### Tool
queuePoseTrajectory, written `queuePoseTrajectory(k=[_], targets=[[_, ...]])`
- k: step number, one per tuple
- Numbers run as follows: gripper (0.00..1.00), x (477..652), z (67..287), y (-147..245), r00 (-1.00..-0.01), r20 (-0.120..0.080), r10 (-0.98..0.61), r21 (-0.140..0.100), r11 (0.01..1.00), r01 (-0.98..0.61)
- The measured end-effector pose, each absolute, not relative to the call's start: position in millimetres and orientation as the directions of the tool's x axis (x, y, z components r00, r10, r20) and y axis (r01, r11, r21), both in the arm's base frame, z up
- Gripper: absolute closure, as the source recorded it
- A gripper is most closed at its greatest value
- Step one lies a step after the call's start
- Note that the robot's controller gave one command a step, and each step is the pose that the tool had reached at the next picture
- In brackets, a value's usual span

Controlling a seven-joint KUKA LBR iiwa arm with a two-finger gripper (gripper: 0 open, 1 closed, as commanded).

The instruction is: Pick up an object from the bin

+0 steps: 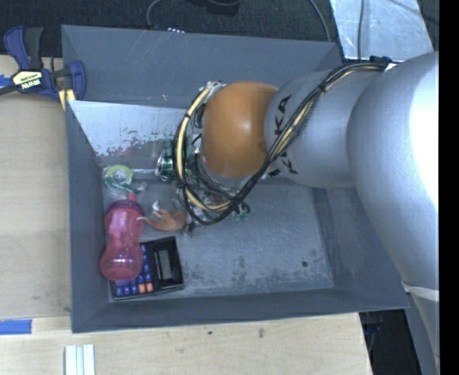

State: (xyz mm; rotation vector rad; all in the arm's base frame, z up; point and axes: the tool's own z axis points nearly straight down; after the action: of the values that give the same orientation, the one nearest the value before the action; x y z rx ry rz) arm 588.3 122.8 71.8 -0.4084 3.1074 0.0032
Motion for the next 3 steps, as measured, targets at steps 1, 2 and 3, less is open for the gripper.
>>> queuePoseTrajectory(k=[1, 2, 3], targets=[[1.00, 588.3, 72, 123, -0.966, -0.008, -0.258, 0.001, 0.966, -0.258], [1.00, 585.3, 100, 120, -0.962, -0.004, -0.274, 0.001, 0.962, -0.274], [1.00, 584.6, 129, 115, -0.954, -0.014, -0.300, 0.000, 0.954, -0.300]])
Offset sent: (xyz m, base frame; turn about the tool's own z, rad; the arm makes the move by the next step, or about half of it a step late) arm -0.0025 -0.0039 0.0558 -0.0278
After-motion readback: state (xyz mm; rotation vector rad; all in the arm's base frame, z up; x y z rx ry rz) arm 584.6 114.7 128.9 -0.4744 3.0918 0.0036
